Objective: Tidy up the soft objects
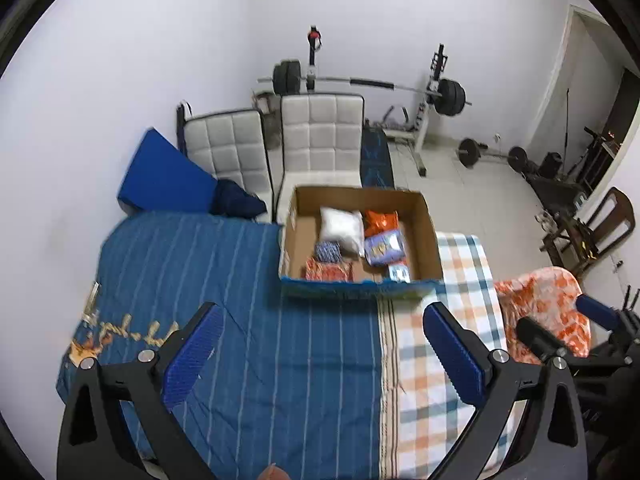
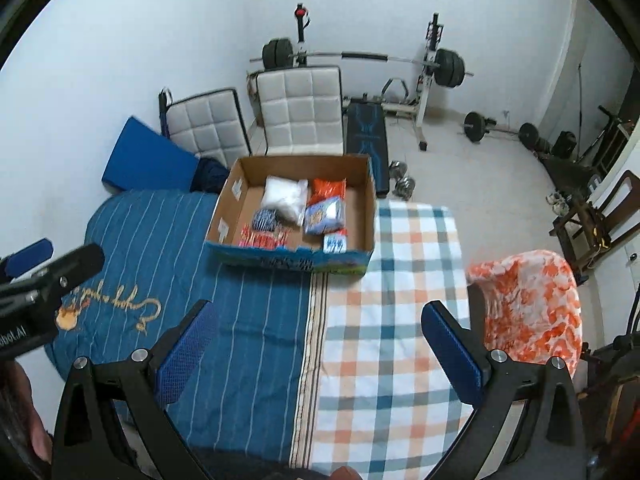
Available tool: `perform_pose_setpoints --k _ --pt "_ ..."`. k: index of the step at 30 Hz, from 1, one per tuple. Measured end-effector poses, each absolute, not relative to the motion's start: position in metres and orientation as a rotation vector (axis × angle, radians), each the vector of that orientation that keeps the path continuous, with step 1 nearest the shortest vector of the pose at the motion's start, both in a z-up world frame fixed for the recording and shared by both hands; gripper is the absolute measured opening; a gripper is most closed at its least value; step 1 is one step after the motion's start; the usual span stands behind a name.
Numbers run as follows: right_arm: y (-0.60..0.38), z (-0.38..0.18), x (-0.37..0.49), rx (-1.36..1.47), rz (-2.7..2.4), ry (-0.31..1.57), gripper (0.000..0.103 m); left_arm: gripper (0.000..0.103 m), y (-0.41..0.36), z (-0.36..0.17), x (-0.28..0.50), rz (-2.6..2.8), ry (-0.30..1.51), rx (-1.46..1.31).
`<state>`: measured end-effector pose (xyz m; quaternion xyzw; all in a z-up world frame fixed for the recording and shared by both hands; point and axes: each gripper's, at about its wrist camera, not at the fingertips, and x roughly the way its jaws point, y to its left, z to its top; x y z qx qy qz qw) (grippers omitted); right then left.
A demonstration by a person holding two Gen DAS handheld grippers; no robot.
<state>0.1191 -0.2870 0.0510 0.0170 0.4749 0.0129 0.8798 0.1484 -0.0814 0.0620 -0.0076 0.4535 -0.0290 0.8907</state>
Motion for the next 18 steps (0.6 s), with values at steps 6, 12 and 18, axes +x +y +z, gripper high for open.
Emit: perform_pose_setpoints --k 6,12,18 --pt "-0.297 0.078 0.124 0.039 -0.007 0.912 0.103 0.103 -0.083 0.08 0.144 -0.03 0.866 0.002" --pt "-0.303 0.09 0.121 0.039 -0.01 0.884 0.103 0.103 -0.085 0.088 0.141 -0.023 0.841 0.005" --pt "-0.306 0.095 0.119 0.033 -0.01 0.887 0.103 0.103 -0.087 0.088 0.14 -0.018 0.836 0.002"
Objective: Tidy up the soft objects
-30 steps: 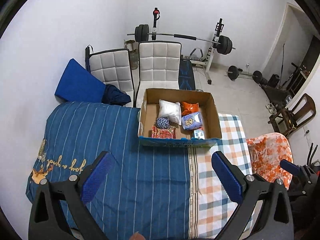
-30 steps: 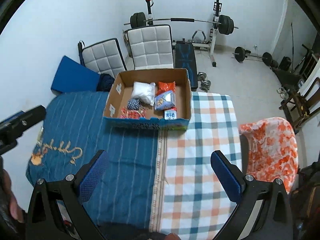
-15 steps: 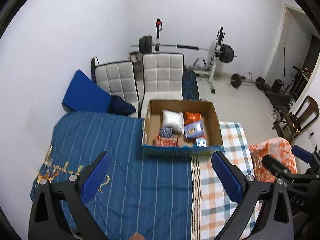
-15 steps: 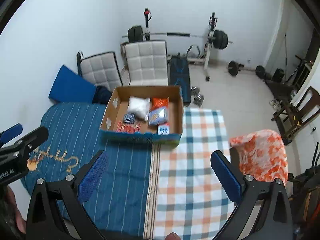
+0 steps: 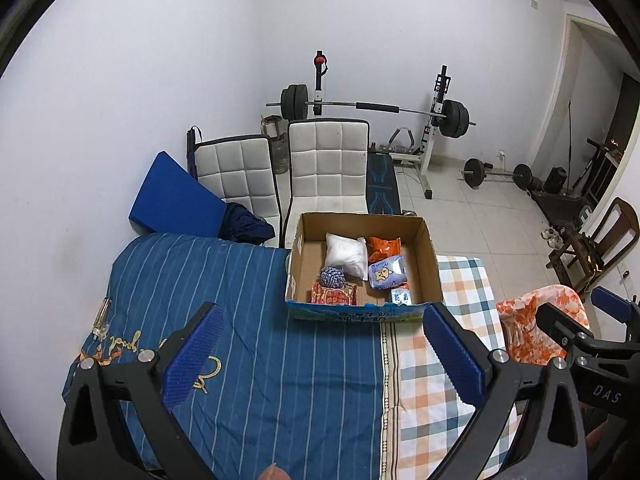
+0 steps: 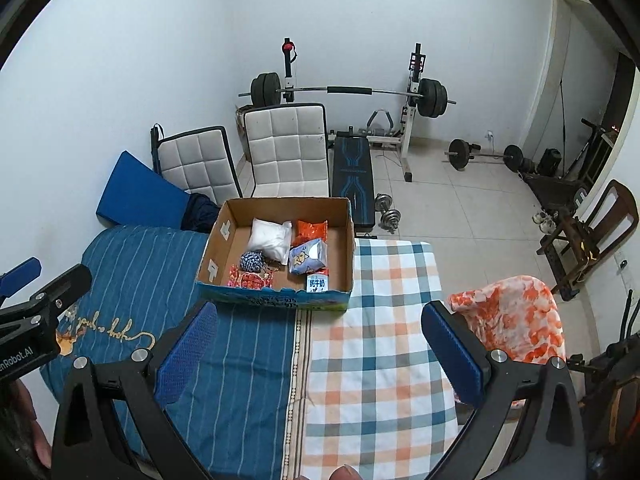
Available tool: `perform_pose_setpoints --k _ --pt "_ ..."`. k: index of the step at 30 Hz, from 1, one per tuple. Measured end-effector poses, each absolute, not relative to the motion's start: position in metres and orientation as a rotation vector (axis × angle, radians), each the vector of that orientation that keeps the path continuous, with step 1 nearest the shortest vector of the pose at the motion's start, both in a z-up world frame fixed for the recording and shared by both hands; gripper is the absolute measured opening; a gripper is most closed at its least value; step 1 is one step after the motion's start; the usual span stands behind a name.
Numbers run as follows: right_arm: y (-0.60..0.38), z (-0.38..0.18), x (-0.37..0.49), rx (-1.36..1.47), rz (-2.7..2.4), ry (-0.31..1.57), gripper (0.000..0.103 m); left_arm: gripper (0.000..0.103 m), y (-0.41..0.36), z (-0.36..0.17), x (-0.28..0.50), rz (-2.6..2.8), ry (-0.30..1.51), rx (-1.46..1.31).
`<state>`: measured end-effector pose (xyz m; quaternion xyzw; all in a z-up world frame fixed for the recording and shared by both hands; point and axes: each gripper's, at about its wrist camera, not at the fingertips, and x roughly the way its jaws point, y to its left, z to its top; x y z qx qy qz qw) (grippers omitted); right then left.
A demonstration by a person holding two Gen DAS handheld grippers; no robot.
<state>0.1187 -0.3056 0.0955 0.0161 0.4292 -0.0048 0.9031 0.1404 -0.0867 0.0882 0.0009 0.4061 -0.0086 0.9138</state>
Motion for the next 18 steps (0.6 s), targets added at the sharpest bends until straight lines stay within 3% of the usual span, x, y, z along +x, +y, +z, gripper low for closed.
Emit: perform_pose_setpoints --k 18 --pt "-0.3112 0.0913 0.1104 0.027 -0.01 0.891 0.103 0.103 -0.0858 0.0846 0.1356 0.02 0.829 -0.009"
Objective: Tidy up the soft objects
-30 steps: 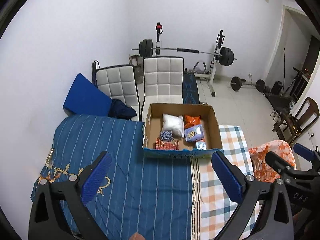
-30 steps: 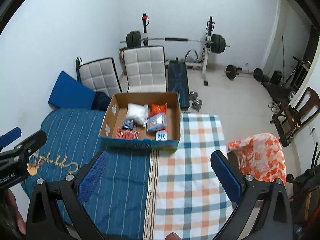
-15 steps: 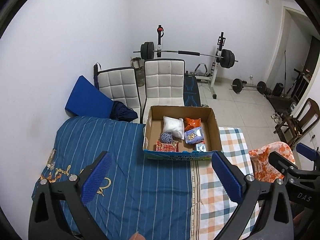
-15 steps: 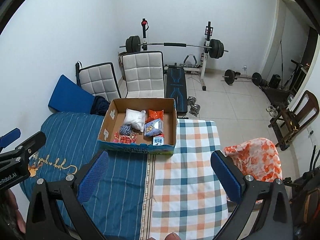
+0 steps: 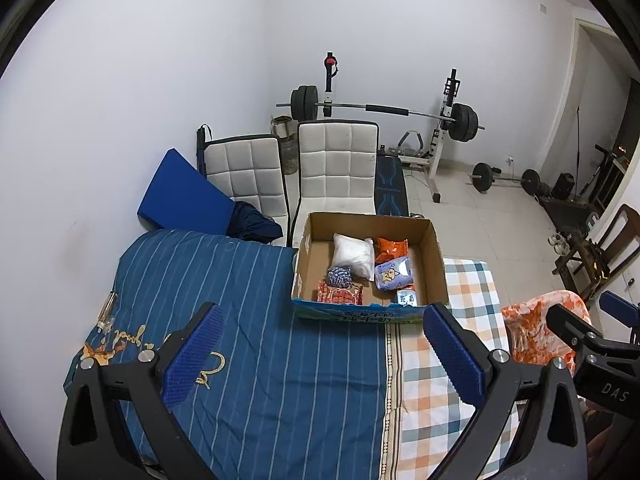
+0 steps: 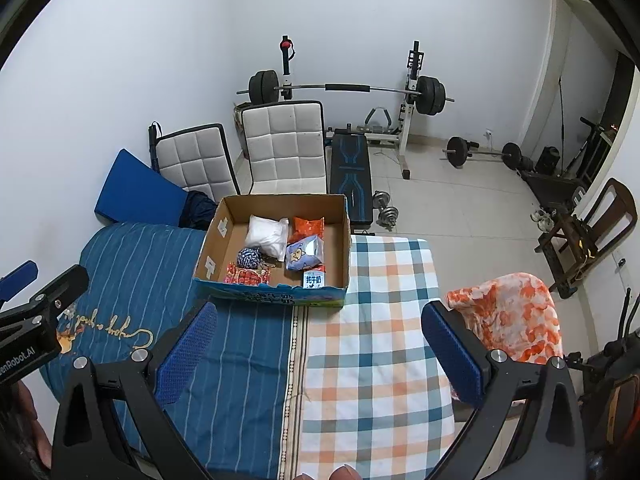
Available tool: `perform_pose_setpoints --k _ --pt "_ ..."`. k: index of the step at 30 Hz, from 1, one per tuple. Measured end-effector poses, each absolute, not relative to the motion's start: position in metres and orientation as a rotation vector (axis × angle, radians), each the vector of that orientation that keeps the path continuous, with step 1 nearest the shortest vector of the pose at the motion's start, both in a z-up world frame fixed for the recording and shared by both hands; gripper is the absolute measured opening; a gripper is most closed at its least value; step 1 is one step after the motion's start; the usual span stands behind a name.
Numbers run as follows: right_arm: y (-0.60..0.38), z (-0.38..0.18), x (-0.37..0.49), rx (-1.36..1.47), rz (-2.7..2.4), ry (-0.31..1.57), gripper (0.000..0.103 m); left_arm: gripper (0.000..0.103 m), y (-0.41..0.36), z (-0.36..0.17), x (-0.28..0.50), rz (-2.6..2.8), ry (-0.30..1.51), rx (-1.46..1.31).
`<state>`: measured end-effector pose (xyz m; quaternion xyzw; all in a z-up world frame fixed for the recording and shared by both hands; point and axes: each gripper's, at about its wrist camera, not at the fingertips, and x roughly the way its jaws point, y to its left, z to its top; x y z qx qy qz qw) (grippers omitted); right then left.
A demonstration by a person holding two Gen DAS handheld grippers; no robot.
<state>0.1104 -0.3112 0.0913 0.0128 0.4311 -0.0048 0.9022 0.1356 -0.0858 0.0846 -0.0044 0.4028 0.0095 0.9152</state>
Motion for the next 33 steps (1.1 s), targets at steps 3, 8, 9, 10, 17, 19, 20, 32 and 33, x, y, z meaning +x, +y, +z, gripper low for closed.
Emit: perform_pose_setpoints --k 3,8,9,10,17,19,20,32,33 --pt "-0.313 0.092 0.109 0.03 -0.011 0.889 0.103 0.103 -0.084 0.085 0.135 0.026 0.828 -0.018" --pt "-0.312 0.094 0.109 0.03 -0.012 0.883 0.103 0.103 -0.083 0.086 0.133 0.031 0.826 -0.015" --pt "-0.312 0.094 0.109 0.031 -0.009 0.884 0.103 0.103 -0.083 0.087 0.134 0.033 0.827 -0.015" --pt "-0.311 0.095 0.108 0.03 -0.007 0.884 0.103 0.103 -0.083 0.086 0.133 0.034 0.828 -0.014" --pt "-0.307 0.098 0.109 0.031 -0.006 0.884 0.103 0.103 -0.082 0.087 0.132 0.037 0.829 -0.012" --pt "-0.306 0.099 0.108 0.033 -0.003 0.887 0.103 0.103 -0.082 0.087 0.132 0.036 0.829 -0.013" --pt "-0.304 0.099 0.108 0.031 -0.003 0.888 0.103 0.103 -0.082 0.087 0.132 0.035 0.829 -0.013" --pt "-0.3 0.098 0.106 0.019 -0.015 0.885 0.103 0.103 -0.083 0.081 0.127 0.026 0.84 -0.005" --pt "-0.299 0.098 0.106 0.018 -0.017 0.884 0.103 0.103 -0.083 0.082 0.127 0.026 0.839 -0.006"
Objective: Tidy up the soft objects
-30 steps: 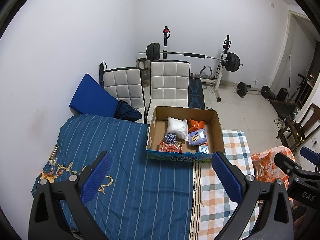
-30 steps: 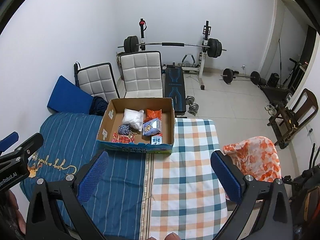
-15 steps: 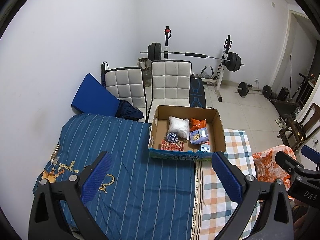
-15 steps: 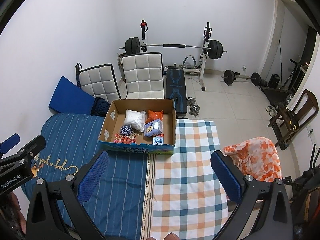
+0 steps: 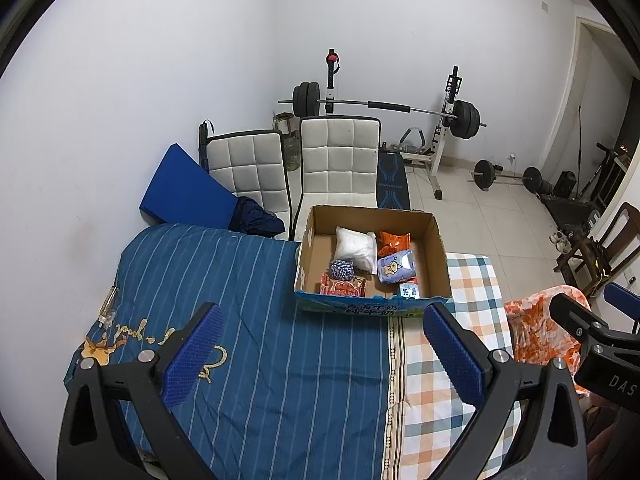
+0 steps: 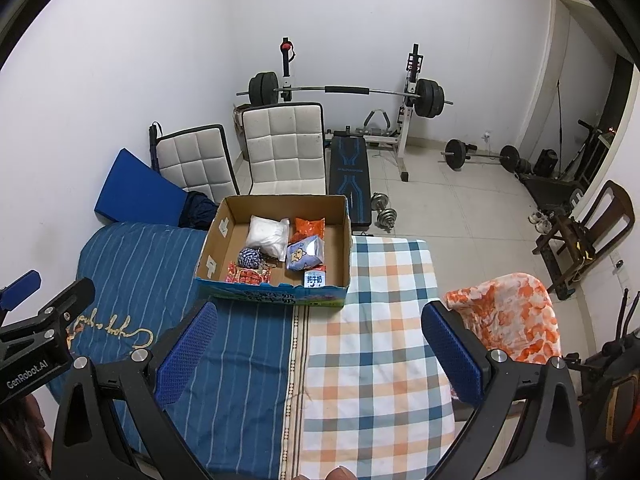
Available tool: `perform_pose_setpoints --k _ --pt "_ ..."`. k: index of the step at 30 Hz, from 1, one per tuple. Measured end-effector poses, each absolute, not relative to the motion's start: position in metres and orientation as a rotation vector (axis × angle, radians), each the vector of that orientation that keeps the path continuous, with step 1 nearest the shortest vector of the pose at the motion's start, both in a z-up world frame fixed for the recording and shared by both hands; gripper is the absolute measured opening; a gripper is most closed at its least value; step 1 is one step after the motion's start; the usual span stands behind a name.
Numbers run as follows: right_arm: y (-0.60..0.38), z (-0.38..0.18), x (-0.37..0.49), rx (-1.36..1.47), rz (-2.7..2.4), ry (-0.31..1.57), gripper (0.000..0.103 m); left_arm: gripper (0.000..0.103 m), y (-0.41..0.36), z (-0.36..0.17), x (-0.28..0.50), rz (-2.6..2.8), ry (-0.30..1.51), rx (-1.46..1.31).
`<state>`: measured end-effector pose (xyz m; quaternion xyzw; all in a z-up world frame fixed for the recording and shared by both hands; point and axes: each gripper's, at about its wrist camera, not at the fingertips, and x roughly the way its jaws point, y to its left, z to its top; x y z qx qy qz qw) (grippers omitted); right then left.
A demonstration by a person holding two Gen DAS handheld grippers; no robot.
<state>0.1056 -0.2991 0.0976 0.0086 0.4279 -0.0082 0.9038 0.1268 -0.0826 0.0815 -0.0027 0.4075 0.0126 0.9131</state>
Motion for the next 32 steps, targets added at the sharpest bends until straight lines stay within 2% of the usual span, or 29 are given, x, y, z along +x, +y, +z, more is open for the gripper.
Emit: perform_pose_setpoints --k 32 --pt "-0.3085 0.0997 0.105 0.018 -0.055 0.875 0.103 0.103 -0.0898 0.0869 0.1294 0.025 0.821 0.002"
